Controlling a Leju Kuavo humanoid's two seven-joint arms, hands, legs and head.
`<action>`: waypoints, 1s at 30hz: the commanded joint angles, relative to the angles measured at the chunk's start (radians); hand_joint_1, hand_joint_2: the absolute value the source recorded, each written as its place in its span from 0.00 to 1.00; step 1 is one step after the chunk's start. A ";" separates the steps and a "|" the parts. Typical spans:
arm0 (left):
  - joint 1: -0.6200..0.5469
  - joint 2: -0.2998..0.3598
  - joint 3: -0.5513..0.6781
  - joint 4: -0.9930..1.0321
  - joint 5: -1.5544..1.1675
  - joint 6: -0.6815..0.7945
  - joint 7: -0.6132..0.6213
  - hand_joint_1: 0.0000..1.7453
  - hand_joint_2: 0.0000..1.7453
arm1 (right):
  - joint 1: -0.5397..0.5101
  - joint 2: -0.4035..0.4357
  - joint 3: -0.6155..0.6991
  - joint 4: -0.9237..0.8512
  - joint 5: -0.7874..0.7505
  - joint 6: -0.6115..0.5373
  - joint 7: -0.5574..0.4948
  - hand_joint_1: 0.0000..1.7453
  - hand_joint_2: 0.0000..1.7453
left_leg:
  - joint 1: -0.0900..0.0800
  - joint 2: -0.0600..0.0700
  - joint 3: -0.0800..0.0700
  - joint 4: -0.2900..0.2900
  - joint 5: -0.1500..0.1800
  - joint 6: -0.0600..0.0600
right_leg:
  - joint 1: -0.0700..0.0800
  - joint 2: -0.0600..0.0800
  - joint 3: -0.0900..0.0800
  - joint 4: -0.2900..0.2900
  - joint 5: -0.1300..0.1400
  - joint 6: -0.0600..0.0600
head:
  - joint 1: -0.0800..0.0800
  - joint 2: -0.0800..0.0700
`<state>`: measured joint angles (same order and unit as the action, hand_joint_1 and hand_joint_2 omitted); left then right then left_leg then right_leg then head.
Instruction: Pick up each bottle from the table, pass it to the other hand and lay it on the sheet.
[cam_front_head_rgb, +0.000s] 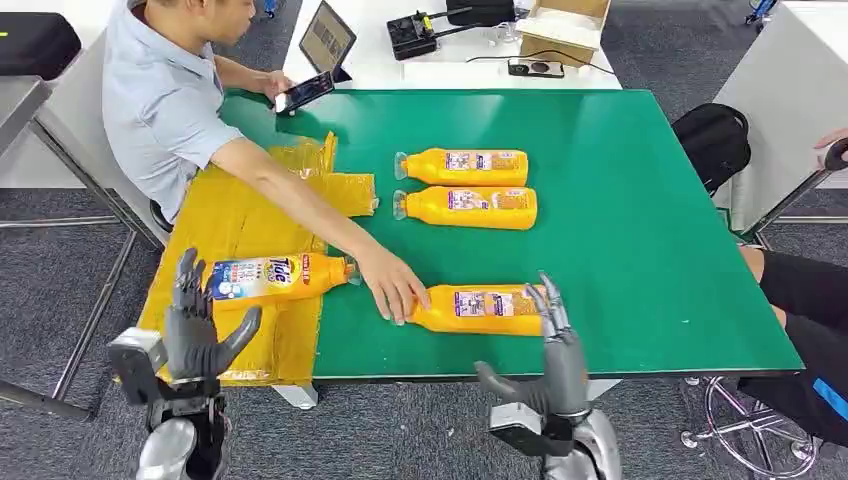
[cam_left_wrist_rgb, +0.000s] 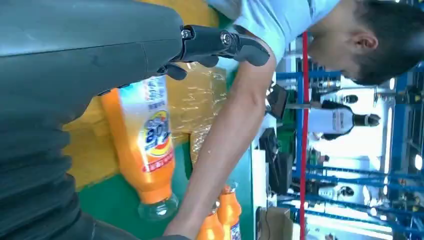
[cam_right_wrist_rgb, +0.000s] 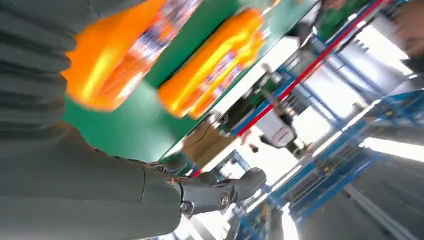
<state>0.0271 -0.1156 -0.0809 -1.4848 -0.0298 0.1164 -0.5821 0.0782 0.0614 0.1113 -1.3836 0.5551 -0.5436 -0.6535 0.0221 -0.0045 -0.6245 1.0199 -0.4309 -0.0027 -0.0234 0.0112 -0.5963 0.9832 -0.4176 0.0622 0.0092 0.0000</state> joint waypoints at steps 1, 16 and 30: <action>0.059 -0.063 0.036 -0.075 -0.032 0.030 -0.016 0.00 1.00 | -0.061 -0.042 -0.149 0.085 0.098 0.027 0.133 0.00 1.00 | -0.001 0.000 0.003 0.000 0.000 0.001 | 0.000 0.000 0.003 0.000 0.000 -0.002 | -0.001 0.000; 0.001 -0.057 -0.027 0.013 -0.051 0.026 0.037 0.00 1.00 | -0.285 -0.085 -0.127 0.441 0.166 0.088 0.208 0.00 1.00 | 0.000 0.000 0.004 -0.001 0.001 0.001 | 0.000 -0.001 0.005 -0.001 0.001 -0.001 | -0.001 0.000; -0.062 -0.059 -0.052 0.109 -0.078 0.066 0.097 0.00 1.00 | -0.440 -0.072 -0.029 0.657 0.232 0.139 0.270 0.00 1.00 | 0.000 0.002 0.006 -0.001 0.001 0.001 | 0.000 0.001 0.006 -0.001 0.001 -0.002 | -0.001 0.000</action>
<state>0.0216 -0.1804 -0.1209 -1.4797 -0.0931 0.1575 -0.4993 -0.2431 -0.0168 0.0115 -0.9361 0.7676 -0.4318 -0.4108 0.0220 -0.0049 -0.6230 1.0200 -0.4290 -0.0024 -0.0235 0.0111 -0.5936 0.9841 -0.4166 0.0628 0.0080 0.0000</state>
